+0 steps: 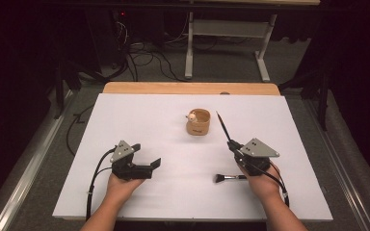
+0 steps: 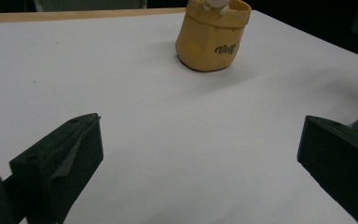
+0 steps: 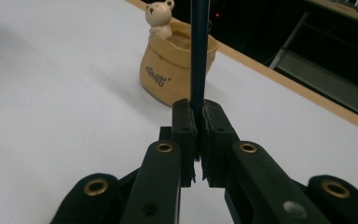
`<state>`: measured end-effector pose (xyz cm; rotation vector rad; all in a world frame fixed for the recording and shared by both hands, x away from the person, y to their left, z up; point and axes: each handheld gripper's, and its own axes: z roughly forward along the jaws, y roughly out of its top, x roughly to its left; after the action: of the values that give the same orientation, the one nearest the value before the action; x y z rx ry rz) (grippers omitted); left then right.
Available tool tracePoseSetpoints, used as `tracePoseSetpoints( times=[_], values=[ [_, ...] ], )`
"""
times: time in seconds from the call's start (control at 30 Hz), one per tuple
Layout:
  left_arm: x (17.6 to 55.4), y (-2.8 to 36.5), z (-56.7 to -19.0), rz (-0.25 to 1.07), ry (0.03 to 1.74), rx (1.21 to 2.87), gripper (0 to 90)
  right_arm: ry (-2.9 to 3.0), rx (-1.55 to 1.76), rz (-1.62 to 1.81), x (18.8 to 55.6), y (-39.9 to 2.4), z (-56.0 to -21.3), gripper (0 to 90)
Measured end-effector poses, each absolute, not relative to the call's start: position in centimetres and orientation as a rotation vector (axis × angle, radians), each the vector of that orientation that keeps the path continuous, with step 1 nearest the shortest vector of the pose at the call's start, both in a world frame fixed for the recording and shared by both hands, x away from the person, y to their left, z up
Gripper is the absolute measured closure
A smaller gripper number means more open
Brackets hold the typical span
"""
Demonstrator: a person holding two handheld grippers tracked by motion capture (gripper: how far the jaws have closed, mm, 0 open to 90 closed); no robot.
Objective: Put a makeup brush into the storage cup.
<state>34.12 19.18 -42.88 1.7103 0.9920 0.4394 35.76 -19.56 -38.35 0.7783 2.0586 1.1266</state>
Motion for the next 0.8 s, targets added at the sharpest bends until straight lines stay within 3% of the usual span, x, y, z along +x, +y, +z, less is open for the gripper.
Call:
tracePoseSetpoints(
  times=[0.3, 0.8],
  values=[
    [34.1, 19.0, -42.8, 0.439, 0.976, 1.709, 1.1, 2.027, 0.766, 1.186, 35.8, -18.3, -37.3, 87.6],
    [33.6, 18.8, -42.2, 0.420, 0.943, 1.680, 1.8, 2.102, 0.741, 1.181, 35.2, -17.2, -39.9, 87.6]
  ],
)
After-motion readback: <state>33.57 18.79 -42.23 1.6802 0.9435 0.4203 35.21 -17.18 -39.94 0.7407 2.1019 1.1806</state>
